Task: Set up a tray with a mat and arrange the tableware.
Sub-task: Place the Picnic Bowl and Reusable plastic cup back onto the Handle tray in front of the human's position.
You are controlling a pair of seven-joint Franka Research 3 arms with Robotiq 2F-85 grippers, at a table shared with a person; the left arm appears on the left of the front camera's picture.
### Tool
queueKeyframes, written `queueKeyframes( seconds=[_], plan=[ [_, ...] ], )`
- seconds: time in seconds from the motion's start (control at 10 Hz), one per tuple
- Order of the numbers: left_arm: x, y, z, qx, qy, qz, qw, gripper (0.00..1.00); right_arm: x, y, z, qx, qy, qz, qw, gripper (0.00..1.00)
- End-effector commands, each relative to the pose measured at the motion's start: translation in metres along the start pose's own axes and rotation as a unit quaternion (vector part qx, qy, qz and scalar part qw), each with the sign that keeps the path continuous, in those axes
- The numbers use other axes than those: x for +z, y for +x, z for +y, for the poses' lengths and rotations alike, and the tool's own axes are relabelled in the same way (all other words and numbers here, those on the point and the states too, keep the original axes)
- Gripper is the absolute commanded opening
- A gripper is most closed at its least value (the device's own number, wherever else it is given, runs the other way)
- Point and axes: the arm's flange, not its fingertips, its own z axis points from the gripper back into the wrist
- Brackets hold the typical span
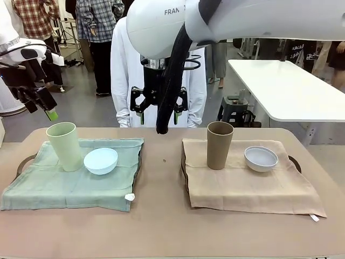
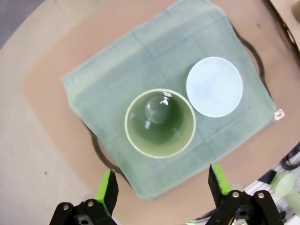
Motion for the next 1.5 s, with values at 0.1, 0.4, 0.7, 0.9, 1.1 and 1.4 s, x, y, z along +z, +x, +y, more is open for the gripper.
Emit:
queueKeyframes(
  seconds=[0.1, 0.4, 0.7, 0.9, 1.1, 1.4],
  plan=[
    [0.0001, -0.0043, -0.0019, -0.006, -0.014, -0.004, 1.0, 1.0, -0.0018, -0.0038, -0.0047, -0.002, -0.005, 0.001, 1.0, 1.0],
    [0.0001, -0.0043, -0.0019, -0.006, -0.014, -0.004, 1.0, 1.0, -0.0018, -0.0038, -0.0047, -0.002, -0.005, 0.001, 1.0, 1.0],
    [0.0001, -0.0043, -0.0019, -0.006, -0.014, -0.004, 1.0, 1.0, -0.0018, -0.0038, -0.0047, -0.002, -0.005, 0.001, 1.0, 1.0],
    [0.0001, -0.0043, -0.0019, -0.006, -0.014, -0.004, 1.0, 1.0, -0.0018, -0.0038, -0.0047, -0.002, -0.005, 0.001, 1.0, 1.0],
    [0.0001, -0.0043, -0.0019, -0.006, -0.014, -0.004, 1.0, 1.0, -0.0018, -0.0038, -0.0047, -0.002, -0.005, 0.001, 1.0, 1.0],
    [-0.0005, -0.0003, -0.0008, -0.002, -0.003, 0.002, 1.0, 1.0, -0.0002, 0.0, -0.0003, 0.0, -0.001, 0.001, 1.0, 1.0]
  ],
)
